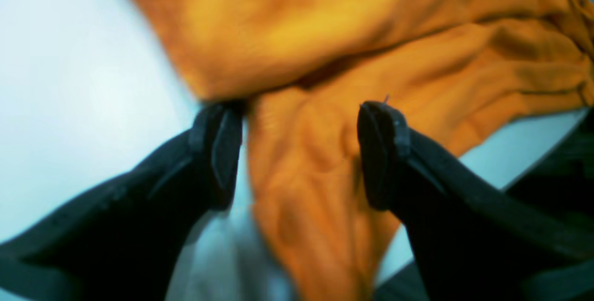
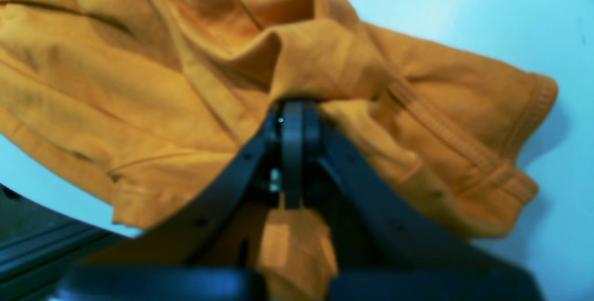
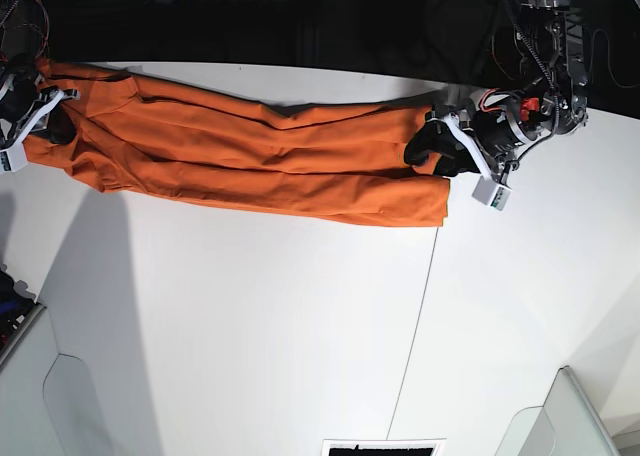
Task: Layout the t-shirt on the table in an organized manner, then fold the t-shirt properly
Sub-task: 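Grasp the shirt's narrow ends, collar and hem, with both grippers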
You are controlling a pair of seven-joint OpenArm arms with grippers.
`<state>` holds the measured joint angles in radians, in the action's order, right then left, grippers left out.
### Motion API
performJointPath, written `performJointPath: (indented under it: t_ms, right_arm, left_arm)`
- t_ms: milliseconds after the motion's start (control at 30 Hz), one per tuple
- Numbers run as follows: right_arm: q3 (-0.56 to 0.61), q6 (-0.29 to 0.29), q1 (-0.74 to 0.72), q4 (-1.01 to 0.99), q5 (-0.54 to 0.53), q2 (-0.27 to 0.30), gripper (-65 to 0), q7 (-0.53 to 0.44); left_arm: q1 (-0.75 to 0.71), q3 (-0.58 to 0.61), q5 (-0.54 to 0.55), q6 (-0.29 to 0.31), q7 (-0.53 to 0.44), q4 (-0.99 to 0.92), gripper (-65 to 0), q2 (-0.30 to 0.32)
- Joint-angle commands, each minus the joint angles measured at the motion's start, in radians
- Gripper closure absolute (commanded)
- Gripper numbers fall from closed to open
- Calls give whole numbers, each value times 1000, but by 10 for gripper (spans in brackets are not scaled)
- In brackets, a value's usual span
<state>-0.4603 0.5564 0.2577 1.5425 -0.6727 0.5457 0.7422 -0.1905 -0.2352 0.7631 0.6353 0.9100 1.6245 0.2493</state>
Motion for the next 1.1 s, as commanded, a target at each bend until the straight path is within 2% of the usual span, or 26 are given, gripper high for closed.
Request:
performJointPath:
  t_ms: [0, 233, 300, 367, 467, 700, 867, 967, 1067]
  right_arm:
    - [-10, -3, -5, 13, -16, 21, 0, -16]
    - [-10, -3, -5, 13, -16, 22, 0, -15]
    - [-10, -3, -5, 13, -16, 22, 0, -16]
    - [-10, -3, -5, 13, -16, 22, 0, -16]
    - [-10, -3, -5, 13, -16, 22, 0, -15]
    - [-10, -3, -5, 13, -27, 21, 0, -16]
    - [-10, -3, -5, 13, -26, 22, 0, -15]
    - [-10, -3, -5, 13, -26, 21, 0, -15]
    - [-10, -3, -5, 13, -26, 22, 0, -15]
  left_arm:
    - [10, -17, 13, 0, -19, 13, -416, 8]
    - [-10, -165, 90, 15, 21, 13, -416, 0]
    - [-21, -174, 139, 62, 79, 13, -416, 0]
    - [-39, -169, 185, 63, 116, 13, -416, -1]
    - [-61, -163, 191, 63, 108, 13, -416, -1]
    - [-67, -153, 118, 63, 108, 12, -417, -39]
    - [-70, -68, 107, 63, 134, 12, -416, -39]
    - [-70, -20, 64, 54, 85, 12, -416, -39]
    - [-69, 6, -50, -6, 14, 12, -416, -39]
